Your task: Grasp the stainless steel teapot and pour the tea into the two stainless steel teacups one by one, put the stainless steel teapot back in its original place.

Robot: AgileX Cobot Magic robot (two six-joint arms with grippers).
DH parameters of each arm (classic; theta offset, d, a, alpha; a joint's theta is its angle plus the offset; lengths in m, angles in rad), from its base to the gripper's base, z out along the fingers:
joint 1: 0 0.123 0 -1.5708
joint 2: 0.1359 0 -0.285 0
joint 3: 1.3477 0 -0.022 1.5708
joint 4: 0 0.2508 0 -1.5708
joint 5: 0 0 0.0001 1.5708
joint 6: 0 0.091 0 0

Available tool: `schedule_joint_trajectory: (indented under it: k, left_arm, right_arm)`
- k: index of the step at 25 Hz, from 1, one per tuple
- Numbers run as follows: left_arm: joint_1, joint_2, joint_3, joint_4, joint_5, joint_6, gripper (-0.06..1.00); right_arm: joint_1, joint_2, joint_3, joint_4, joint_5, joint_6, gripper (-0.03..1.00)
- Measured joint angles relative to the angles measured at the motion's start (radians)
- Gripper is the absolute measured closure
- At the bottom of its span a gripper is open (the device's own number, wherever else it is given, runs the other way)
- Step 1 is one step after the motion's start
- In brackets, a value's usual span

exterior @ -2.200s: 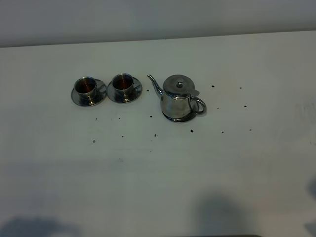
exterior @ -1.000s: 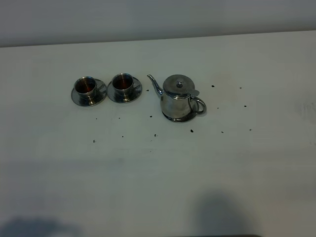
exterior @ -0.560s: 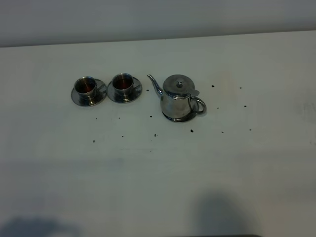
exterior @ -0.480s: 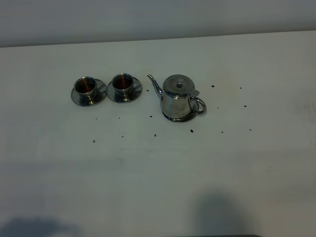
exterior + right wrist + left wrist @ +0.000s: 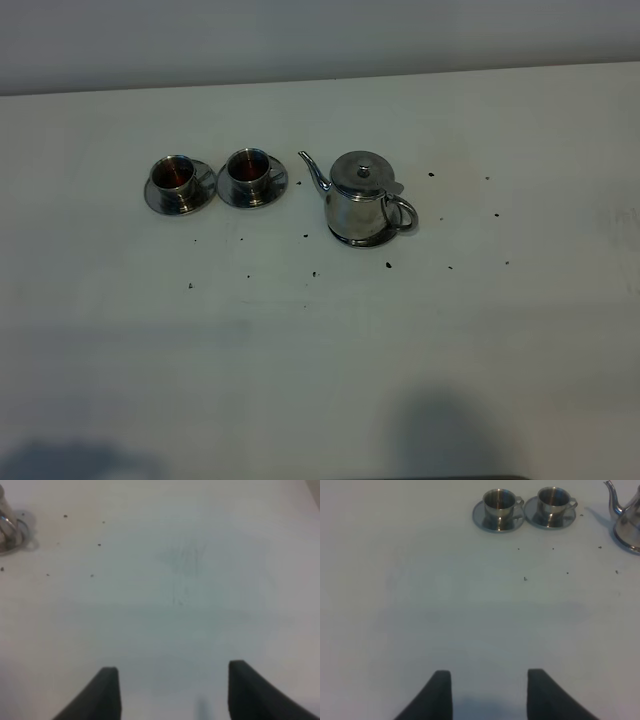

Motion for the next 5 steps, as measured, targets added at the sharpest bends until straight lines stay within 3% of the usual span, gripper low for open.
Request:
schedule_joint_trajectory:
  k: [5]
  left_arm:
    - [0.000,0.000,0.000,0.000,0.000,0.000,0.56]
  right_arm:
    - [0.000,0.000,0.000,0.001,-0.001,0.000,0.50]
